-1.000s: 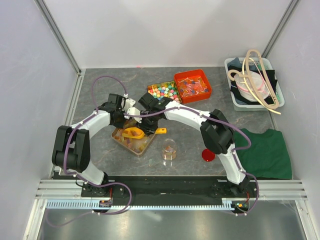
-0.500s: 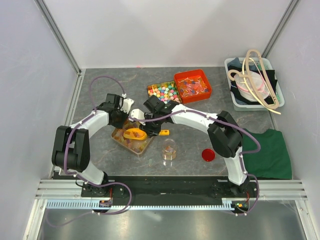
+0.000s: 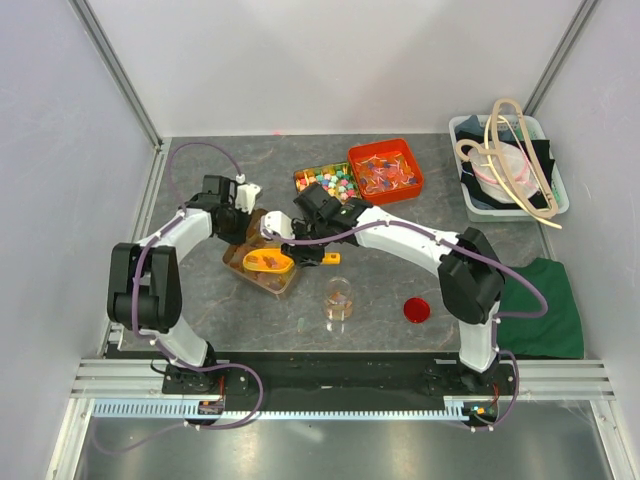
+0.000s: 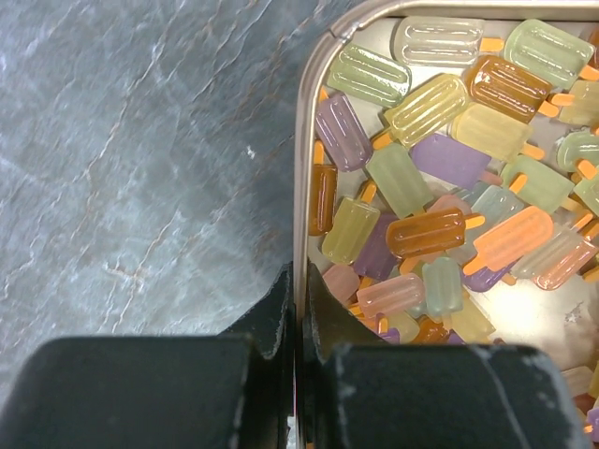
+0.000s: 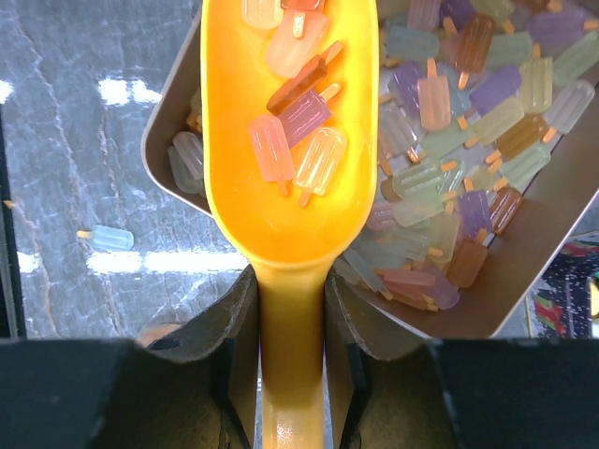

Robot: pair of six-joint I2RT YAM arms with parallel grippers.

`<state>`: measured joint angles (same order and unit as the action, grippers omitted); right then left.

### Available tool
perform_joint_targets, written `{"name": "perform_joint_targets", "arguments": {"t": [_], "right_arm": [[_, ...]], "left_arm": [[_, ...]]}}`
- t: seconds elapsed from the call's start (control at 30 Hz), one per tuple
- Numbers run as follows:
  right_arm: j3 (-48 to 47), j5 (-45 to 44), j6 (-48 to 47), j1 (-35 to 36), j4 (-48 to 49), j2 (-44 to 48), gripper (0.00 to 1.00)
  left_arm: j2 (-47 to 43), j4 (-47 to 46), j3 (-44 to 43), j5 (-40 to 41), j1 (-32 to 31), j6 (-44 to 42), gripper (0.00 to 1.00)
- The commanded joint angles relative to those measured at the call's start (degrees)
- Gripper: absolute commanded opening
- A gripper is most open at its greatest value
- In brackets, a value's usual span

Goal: Pack the candies
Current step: Place the fake candies in the packing bottle.

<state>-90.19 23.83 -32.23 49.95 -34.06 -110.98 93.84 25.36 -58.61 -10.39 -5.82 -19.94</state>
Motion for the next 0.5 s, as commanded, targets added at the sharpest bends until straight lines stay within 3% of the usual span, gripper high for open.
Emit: {"name": "perform_joint_targets", "arguments": {"t": [0.0,0.47], "right_arm": [[-0.42,3.85,-0.91,-1.08,1.54,4.45,0.00],[-3.32,14.48,-0.47,-10.74,-1.96,14.55,0.00]], "left_arm": [[0.20,-0.75,-4.32,-6.30,0.20,1.22,0.02],[3.36,0.65,-6.07,-7.89,0.46,-0.01,0.02]]}}
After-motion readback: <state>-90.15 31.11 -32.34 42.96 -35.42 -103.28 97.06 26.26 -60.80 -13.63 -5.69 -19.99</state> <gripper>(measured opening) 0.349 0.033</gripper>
